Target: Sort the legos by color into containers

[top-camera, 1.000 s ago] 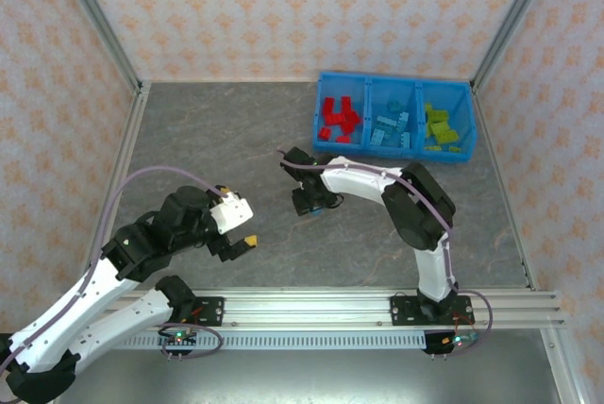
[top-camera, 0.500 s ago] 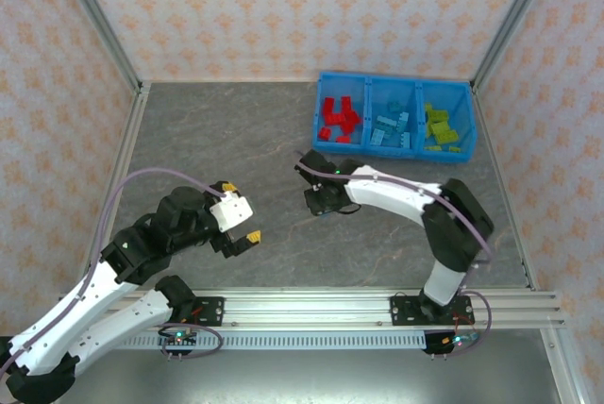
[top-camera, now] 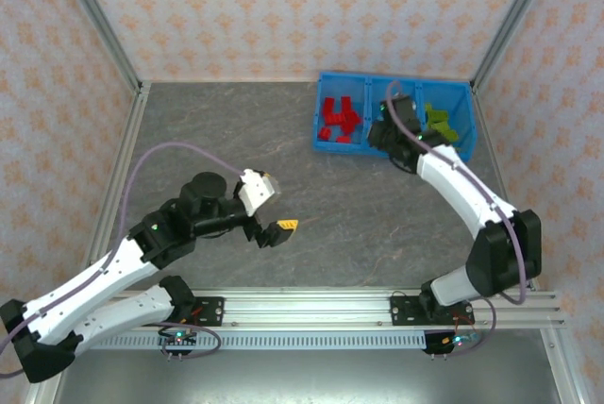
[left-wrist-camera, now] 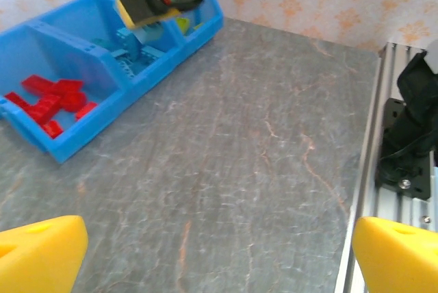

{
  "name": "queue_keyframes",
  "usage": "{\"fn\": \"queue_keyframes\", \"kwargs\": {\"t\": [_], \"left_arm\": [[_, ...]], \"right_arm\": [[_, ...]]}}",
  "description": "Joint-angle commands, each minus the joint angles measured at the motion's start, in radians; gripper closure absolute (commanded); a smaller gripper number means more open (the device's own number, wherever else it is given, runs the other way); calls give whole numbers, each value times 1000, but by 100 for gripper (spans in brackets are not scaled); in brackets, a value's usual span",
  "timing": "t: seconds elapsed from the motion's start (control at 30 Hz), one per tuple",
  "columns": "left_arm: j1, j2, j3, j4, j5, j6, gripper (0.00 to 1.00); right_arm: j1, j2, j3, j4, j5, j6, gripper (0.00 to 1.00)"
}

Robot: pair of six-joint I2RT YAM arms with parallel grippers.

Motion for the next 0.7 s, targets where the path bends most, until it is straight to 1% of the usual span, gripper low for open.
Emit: {"fn": "queue_keyframes", "kwargs": {"t": [0.0, 0.1, 0.17, 0.2, 0.27, 0.33, 0.37, 0.43, 0.5, 0.6, 0.67], "left_arm": [[-28, 34, 71, 49, -49, -70, 0], [-35, 58, 101, -7, -100, -127, 0], [-36, 61, 110, -54, -147, -156, 0], [-36, 61, 112, -78, -181, -170, 0], [-36, 64, 114, -115, -245, -204, 0], [-35, 71, 121, -148, -305, -240, 0], [-35, 76, 123, -159, -337, -251, 0], [-34, 83, 117, -162, -409, -272, 0], [-33, 90, 102, -156, -492, -269, 0], [-4, 96, 68, -122, -642, -268, 0], [64, 96, 31, -86, -705, -269, 0]], "right_arm": [[-106, 134, 143, 17, -19, -8, 86], [-179, 317, 311, -4, -112, 21, 85], [-199, 437, 455, -51, -151, 31, 79], [-204, 512, 548, -100, -161, 32, 74], [-210, 612, 705, -182, -165, 32, 57], [-211, 671, 826, -254, -193, 24, 49], [-211, 678, 858, -276, -211, 16, 45], [-211, 642, 841, -287, -236, 7, 39], [-208, 552, 737, -257, -244, -1, 37], [-196, 344, 466, -153, -215, -18, 33], [-181, 168, 252, -71, -153, -39, 32]]}}
